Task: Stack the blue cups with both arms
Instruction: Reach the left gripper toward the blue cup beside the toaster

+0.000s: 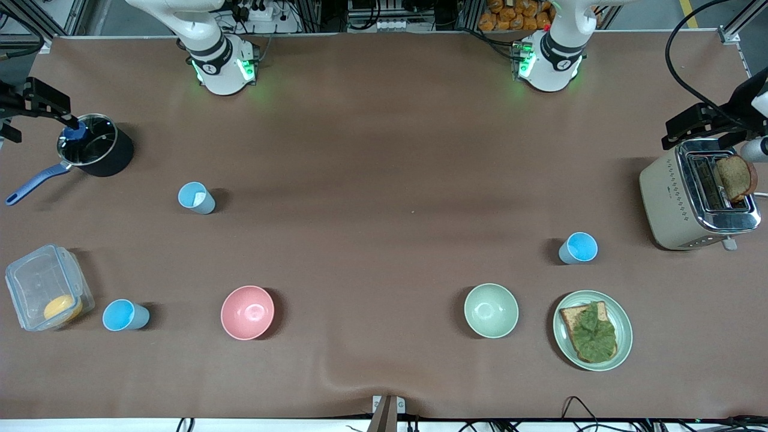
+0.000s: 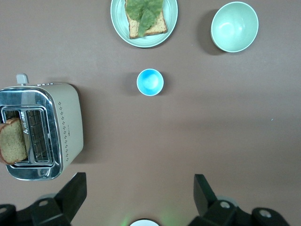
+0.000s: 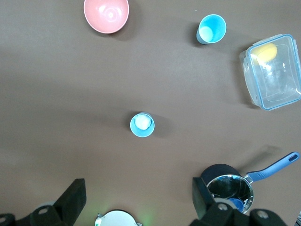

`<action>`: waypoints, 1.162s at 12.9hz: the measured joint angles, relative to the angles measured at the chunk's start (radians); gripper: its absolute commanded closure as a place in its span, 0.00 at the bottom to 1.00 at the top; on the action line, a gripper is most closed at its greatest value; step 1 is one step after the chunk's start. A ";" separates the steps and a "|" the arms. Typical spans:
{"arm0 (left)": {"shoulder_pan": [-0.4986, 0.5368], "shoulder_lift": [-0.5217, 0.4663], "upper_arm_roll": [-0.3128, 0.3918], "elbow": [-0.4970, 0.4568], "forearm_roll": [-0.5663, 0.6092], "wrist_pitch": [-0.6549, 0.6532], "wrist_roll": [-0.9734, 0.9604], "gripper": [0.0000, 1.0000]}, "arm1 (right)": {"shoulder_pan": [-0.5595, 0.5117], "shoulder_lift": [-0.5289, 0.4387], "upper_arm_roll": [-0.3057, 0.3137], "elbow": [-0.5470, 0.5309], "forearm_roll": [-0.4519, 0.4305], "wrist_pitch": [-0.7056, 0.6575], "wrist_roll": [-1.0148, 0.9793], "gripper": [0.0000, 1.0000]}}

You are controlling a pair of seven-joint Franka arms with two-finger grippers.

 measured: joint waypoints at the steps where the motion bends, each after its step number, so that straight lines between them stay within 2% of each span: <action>1: 0.000 0.000 0.000 0.000 0.000 -0.001 0.000 0.00 | 0.000 0.000 0.000 0.000 0.000 0.000 0.000 0.00; 6: 0.000 0.017 0.000 -0.002 0.000 0.006 0.000 0.00 | -0.001 0.000 -0.001 0.001 -0.012 0.000 0.000 0.00; 9: 0.003 0.084 0.000 -0.035 0.004 0.078 0.000 0.00 | -0.001 0.001 -0.001 0.002 -0.015 0.000 0.000 0.00; 11: 0.006 0.146 0.002 -0.125 0.004 0.242 -0.001 0.00 | -0.001 0.001 -0.001 0.004 -0.015 0.000 0.000 0.00; 15: 0.043 0.180 0.004 -0.431 0.004 0.726 -0.003 0.00 | -0.001 0.005 -0.001 0.004 -0.015 -0.004 -0.002 0.00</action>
